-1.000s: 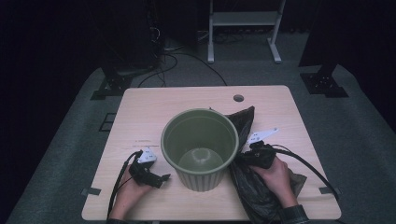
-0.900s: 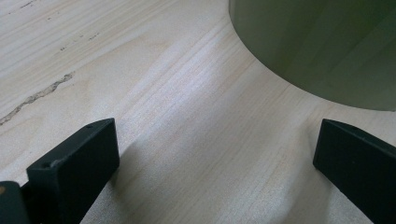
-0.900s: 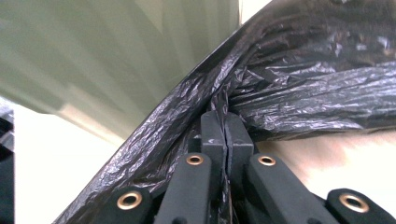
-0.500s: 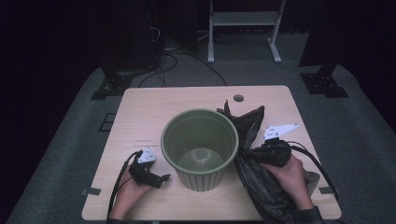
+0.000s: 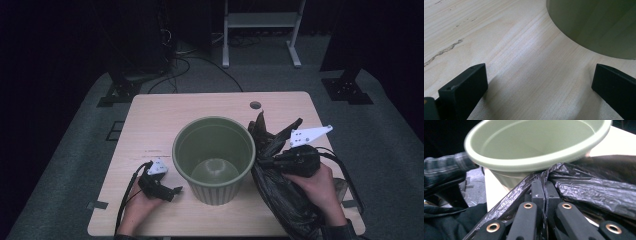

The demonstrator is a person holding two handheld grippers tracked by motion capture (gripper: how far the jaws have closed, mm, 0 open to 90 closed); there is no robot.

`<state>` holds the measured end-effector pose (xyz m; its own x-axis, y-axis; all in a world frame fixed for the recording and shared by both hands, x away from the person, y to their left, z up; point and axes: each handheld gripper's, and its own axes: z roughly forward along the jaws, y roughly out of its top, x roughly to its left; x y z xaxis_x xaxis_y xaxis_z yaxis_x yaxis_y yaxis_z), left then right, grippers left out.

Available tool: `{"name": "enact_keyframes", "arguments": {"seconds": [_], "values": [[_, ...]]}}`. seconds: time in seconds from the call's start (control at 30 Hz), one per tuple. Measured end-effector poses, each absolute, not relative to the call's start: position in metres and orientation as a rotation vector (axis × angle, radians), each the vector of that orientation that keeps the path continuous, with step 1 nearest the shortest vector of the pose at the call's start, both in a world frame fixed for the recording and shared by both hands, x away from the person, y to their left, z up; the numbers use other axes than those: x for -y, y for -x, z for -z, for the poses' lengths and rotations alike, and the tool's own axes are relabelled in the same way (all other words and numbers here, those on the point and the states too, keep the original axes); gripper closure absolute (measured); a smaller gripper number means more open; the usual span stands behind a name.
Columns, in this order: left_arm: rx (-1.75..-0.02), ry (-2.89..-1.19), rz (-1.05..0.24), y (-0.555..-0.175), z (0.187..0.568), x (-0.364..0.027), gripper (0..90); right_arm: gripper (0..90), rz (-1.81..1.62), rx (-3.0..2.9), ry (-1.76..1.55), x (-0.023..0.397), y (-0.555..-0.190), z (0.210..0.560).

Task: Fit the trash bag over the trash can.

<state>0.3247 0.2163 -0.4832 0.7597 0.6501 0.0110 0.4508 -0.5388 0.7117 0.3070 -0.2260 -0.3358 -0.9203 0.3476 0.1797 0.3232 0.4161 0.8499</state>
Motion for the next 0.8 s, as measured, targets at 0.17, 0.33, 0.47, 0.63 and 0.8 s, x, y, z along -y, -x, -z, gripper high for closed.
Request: {"name": "enact_keyframes", "arguments": {"seconds": [0.17, 0.33, 0.47, 0.63, 0.8], "values": [[-0.819, -2.233, -0.357, -0.325, 0.483, -0.216, 0.0, 88.6, -1.605, -2.633, -0.558, 0.223, -0.303, 0.321], [-0.819, -2.231, -0.358, -0.325, 0.483, -0.216, 0.0, 88.6, -1.633, -2.649, -0.491, 0.216, -0.301, 0.308], [-0.818, -2.233, -0.357, -0.325, 0.483, -0.216, 0.0, 88.6, -1.669, -2.652, -0.441, 0.211, -0.300, 0.298], [-0.817, -2.232, -0.357, -0.325, 0.483, -0.216, 0.0, 88.6, -1.683, -2.661, -0.387, 0.202, -0.299, 0.285], [-0.815, -2.232, -0.357, -0.325, 0.483, -0.216, 0.0, 88.6, -1.727, -2.660, -0.320, 0.192, -0.300, 0.270]]}}
